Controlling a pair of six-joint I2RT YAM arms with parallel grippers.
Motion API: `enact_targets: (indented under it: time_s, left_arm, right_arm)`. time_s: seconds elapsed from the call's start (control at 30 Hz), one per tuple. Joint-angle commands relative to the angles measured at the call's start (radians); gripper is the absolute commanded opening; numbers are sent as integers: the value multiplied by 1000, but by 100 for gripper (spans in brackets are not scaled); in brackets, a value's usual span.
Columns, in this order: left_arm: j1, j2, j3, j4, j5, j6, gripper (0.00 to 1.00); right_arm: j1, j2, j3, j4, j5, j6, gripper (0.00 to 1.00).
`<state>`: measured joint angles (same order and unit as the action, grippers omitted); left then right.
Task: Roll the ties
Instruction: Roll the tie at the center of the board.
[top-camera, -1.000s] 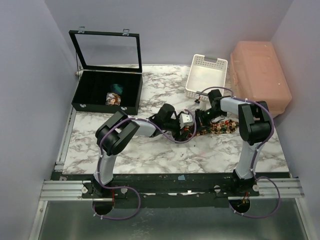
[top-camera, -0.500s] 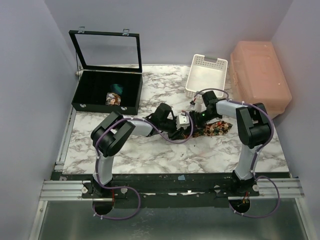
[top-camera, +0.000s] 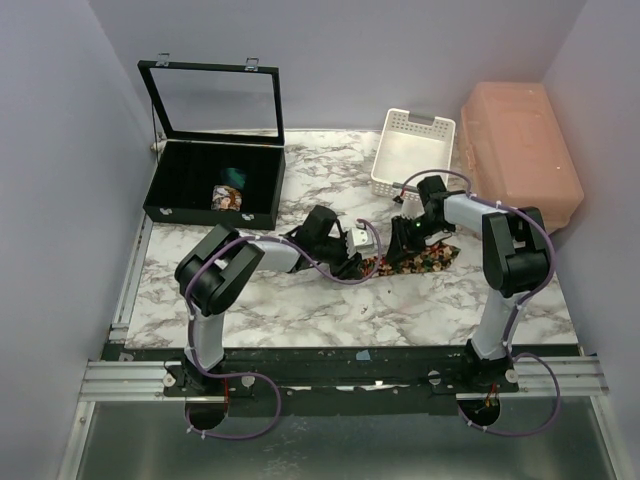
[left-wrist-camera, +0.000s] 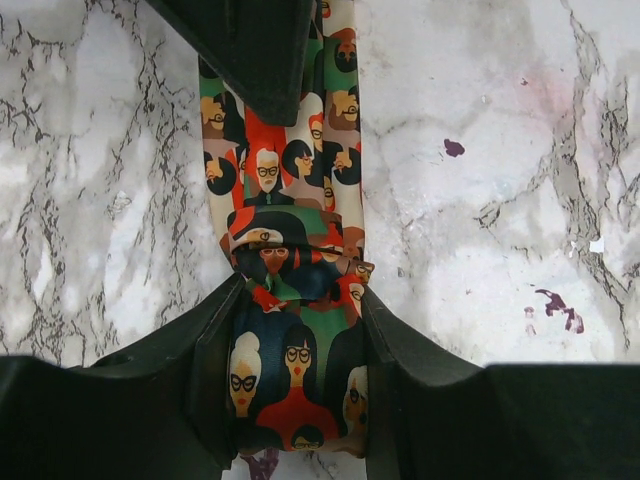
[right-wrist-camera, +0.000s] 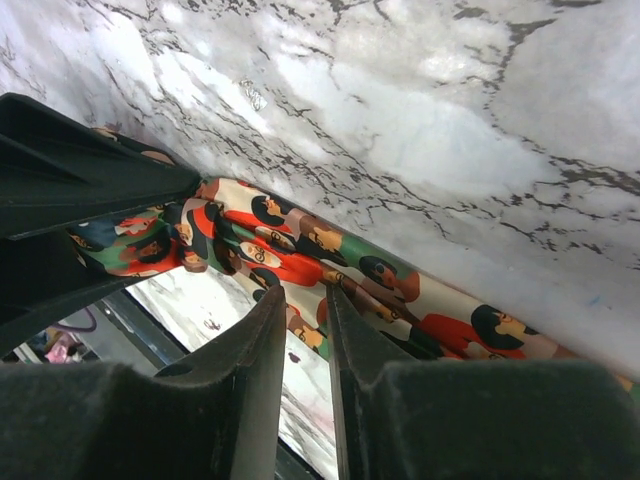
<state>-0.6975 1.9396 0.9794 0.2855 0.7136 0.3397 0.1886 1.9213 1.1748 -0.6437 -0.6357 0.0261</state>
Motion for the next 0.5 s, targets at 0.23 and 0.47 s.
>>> enact_targets:
  time_s: [0.23, 0.47]
  left_arm:
    - [15, 5, -33, -93, -55, 10, 32]
    - [13, 13, -21, -108, -60, 9, 33]
  right_arm:
    - [5, -23, 30, -18, -88, -29, 37]
    - [65, -68, -5, 73, -262, 130, 47]
